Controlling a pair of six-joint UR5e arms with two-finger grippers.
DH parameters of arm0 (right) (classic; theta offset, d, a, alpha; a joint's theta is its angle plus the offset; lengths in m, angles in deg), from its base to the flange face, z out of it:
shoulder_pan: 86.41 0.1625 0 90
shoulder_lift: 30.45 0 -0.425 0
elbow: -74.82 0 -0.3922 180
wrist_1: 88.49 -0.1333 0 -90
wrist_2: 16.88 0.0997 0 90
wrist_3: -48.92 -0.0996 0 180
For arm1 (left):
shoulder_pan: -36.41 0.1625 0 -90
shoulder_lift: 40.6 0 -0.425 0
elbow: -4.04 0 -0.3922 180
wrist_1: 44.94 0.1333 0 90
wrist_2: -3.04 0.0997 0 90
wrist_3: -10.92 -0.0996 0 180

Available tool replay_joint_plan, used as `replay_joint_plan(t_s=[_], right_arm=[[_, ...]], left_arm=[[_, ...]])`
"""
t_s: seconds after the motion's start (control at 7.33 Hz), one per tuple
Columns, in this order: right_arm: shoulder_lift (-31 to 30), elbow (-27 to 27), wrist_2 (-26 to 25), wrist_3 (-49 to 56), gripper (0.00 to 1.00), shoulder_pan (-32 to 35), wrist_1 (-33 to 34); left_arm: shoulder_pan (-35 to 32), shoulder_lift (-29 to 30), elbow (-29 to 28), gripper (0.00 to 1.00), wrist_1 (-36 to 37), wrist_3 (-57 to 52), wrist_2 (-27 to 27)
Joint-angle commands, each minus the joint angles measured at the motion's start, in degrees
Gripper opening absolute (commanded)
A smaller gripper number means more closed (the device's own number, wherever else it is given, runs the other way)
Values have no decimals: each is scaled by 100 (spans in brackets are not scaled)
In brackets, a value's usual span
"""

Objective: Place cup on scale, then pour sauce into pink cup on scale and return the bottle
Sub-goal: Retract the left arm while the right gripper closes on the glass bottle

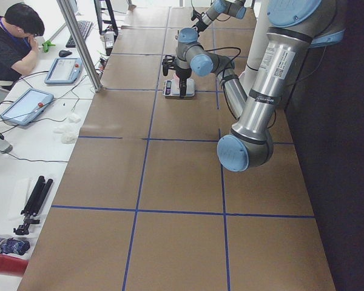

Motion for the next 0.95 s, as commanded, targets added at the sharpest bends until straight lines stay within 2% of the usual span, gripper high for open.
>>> replay_joint_plan(t_s=[0.0, 0.27, 0.82], right_arm=[[-11, -976, -717, 268, 100, -149, -1575], [50, -1217, -1042, 569, 100, -210, -1694], [297, -1551, -1115, 578, 100, -228, -1694]], left_arm=[[-81, -266, 79, 100, -22, -263, 13], [-247, -460, 97, 100, -31, -615, 21], [-748, -1066, 185, 100, -57, -1695, 4]])
